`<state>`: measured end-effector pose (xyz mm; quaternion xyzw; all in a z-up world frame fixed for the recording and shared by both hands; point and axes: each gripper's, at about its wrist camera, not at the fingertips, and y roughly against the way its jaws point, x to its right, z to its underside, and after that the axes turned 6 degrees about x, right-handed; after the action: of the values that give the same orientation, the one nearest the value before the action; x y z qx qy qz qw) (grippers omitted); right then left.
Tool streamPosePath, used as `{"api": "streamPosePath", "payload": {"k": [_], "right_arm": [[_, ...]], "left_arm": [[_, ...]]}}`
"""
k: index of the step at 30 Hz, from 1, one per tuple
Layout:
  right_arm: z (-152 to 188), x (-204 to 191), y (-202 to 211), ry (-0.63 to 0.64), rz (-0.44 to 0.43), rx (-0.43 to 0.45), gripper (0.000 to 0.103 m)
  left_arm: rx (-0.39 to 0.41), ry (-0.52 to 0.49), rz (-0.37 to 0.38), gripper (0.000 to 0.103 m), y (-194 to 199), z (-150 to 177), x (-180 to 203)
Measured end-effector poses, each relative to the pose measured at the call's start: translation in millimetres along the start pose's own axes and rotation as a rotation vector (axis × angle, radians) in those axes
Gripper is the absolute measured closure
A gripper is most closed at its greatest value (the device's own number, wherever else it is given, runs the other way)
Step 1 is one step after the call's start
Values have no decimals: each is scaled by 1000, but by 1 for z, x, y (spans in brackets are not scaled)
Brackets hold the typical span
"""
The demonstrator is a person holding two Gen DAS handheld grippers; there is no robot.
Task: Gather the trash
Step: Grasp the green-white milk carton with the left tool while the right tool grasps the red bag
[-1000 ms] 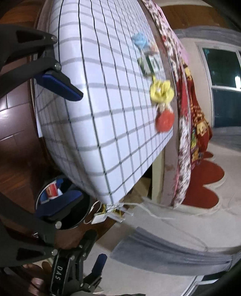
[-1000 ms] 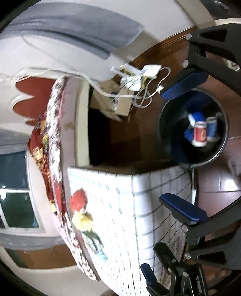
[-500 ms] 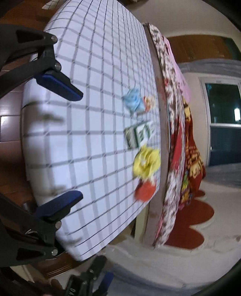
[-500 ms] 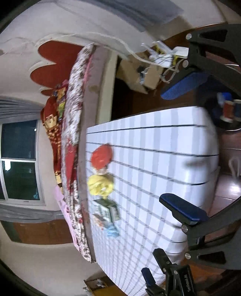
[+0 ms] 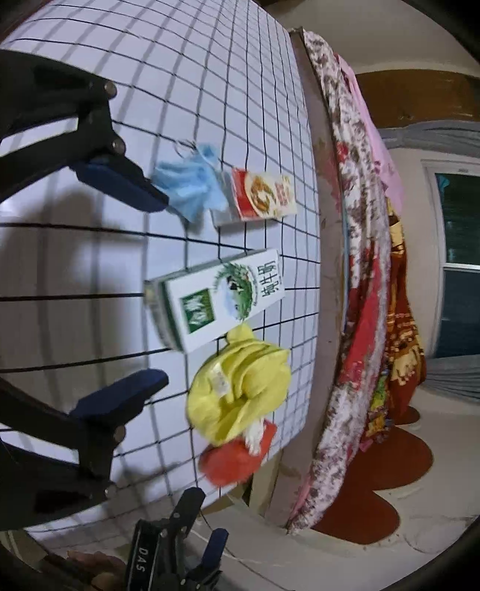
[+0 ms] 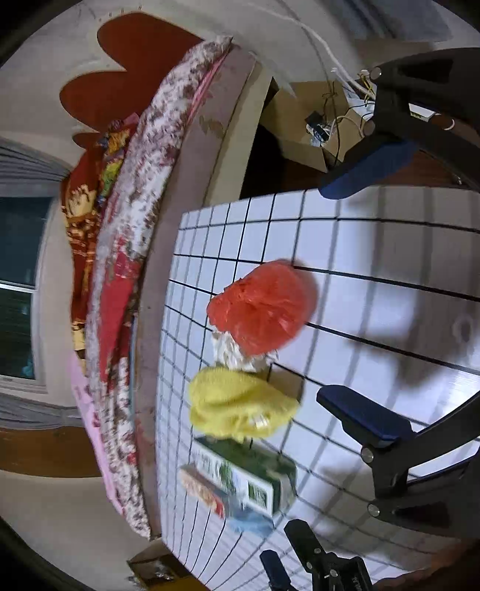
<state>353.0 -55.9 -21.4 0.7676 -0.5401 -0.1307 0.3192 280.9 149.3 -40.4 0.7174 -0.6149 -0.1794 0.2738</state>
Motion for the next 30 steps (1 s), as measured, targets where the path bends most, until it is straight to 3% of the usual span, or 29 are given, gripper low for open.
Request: {"api": "streamPosePath", "payload": {"k": [5, 10, 12, 13, 14, 17, 22, 30], "right_arm": [[-10, -4, -49, 61, 20, -89, 7], [-21, -2, -69, 61, 15, -93, 12], [-23, -3, -74, 66, 13, -92, 16], [-24, -2, -78, 60, 7, -97, 28], [-24, 0, -81, 43, -7, -108, 49], [-22, 9, -81, -27, -37, -109, 67], [-13, 20, -64, -80, -61, -70, 74], [4, 33, -16, -141, -92, 0, 74]], "left_arm": [[-49, 13, 4, 23, -28, -10, 4], [-66, -36, -26, 23, -42, -15, 15], [-82, -45, -33, 28, -49, -18, 16], [-90, -49, -32, 34, -52, -19, 16], [-97, -54, -32, 36, -54, -18, 16], [-82, -85, -21, 42, -52, -16, 19], [-17, -128, -7, 46, -28, -8, 21], [52, -123, 39, 48, 14, 3, 20]]}}
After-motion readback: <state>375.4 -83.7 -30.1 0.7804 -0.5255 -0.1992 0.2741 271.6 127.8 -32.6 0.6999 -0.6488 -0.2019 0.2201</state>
